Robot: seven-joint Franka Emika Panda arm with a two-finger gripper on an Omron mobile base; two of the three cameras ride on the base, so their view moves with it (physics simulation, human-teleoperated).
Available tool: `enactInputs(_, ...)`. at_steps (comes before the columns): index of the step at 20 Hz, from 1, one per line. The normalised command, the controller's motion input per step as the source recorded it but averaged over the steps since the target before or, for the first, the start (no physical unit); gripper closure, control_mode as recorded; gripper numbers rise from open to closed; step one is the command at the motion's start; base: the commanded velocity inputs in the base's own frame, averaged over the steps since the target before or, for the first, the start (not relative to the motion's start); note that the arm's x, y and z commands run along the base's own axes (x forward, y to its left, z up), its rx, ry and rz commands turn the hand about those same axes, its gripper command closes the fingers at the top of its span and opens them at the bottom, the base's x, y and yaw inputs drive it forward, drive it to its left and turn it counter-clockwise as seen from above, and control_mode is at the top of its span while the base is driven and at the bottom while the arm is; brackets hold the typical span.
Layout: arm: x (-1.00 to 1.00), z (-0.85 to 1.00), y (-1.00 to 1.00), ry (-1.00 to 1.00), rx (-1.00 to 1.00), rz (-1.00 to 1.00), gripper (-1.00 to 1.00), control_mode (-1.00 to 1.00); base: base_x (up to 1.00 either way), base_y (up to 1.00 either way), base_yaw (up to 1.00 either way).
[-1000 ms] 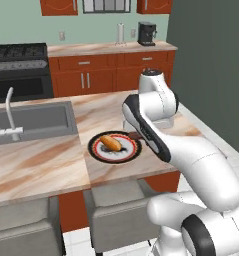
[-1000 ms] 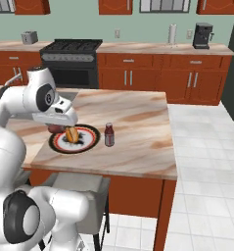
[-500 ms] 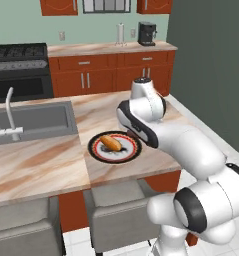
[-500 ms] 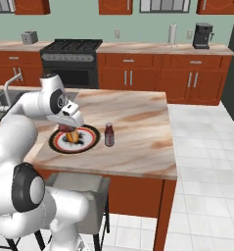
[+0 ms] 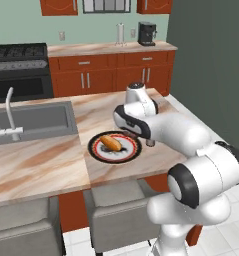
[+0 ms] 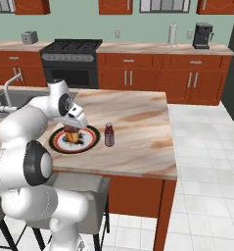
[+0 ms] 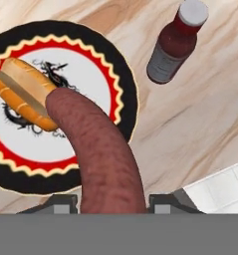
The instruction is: Move the hot dog bun to the plate on the dining table and place the condiment next to that plate. Then navigate to the fridge and take the sausage and place it on the plate as well.
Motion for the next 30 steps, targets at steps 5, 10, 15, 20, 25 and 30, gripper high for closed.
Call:
enactInputs(5,0.12,-0.38,0.04,-0.01,0.0,0.0,1.0,-1.0,0.0,0.0,0.0)
enactInputs(10,0.13,-0.3,0.0,-0.03,0.0,0.0,1.0,-1.0,0.0,0.0,0.0)
enactInputs(15,0.13,-0.28,0.0,-0.03,0.0,0.0,1.0,-1.0,0.0,0.0,0.0)
enactInputs(20,0.11,-0.26,0.0,-0.03,0.0,0.0,1.0,-1.0,0.0,0.0,0.0)
enactInputs(25,0.06,-0.25,0.0,-0.02,0.0,0.0,1.0,-1.0,0.0,0.0,0.0)
enactInputs(30,0.03,-0.25,0.0,-0.01,0.0,0.0,1.0,-1.0,0.0,0.0,0.0)
